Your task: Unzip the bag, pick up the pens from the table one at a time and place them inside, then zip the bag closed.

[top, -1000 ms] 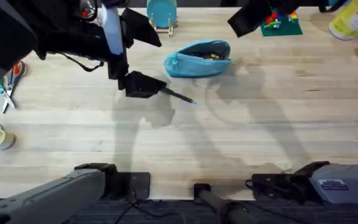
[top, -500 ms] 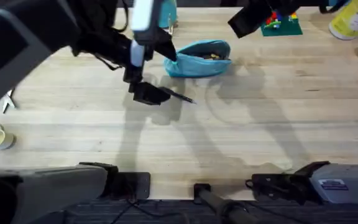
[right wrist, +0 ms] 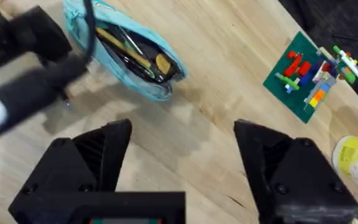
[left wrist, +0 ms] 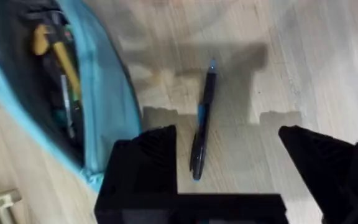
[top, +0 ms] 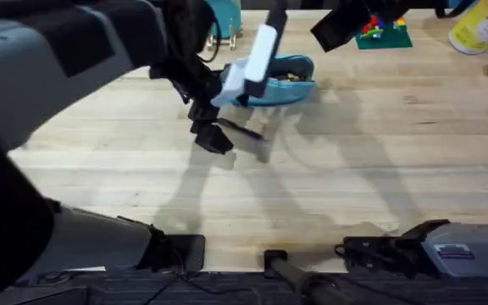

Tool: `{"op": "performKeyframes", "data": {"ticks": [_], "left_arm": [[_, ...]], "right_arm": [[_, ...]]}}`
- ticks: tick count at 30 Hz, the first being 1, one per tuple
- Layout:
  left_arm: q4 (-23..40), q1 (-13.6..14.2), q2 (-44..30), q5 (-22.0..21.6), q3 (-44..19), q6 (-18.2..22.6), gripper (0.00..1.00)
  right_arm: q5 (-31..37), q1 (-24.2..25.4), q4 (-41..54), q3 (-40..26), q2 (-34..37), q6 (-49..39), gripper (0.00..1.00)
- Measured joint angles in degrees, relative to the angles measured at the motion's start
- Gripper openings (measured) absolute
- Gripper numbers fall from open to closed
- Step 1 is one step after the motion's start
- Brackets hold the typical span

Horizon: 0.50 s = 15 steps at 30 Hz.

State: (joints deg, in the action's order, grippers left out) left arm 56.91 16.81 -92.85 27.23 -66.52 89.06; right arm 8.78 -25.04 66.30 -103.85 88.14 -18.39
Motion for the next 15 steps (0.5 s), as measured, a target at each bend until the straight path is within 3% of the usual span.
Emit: {"op": "performKeyframes", "data": {"ticks": [8, 15], "left_arm": [[-3.19, 4.55, -2.70, -5.54, 0.00, -2.54, 0.993], [-3.79, 5.41, -7.87, -7.07, 0.00, -4.25, 0.992]], "right_arm": [[0.00, 0.00, 0.00, 0.00, 0.00, -0.02, 0.996], [0.00, 0.00, 0.00, 0.00, 0.00, 0.00, 0.996]]}}
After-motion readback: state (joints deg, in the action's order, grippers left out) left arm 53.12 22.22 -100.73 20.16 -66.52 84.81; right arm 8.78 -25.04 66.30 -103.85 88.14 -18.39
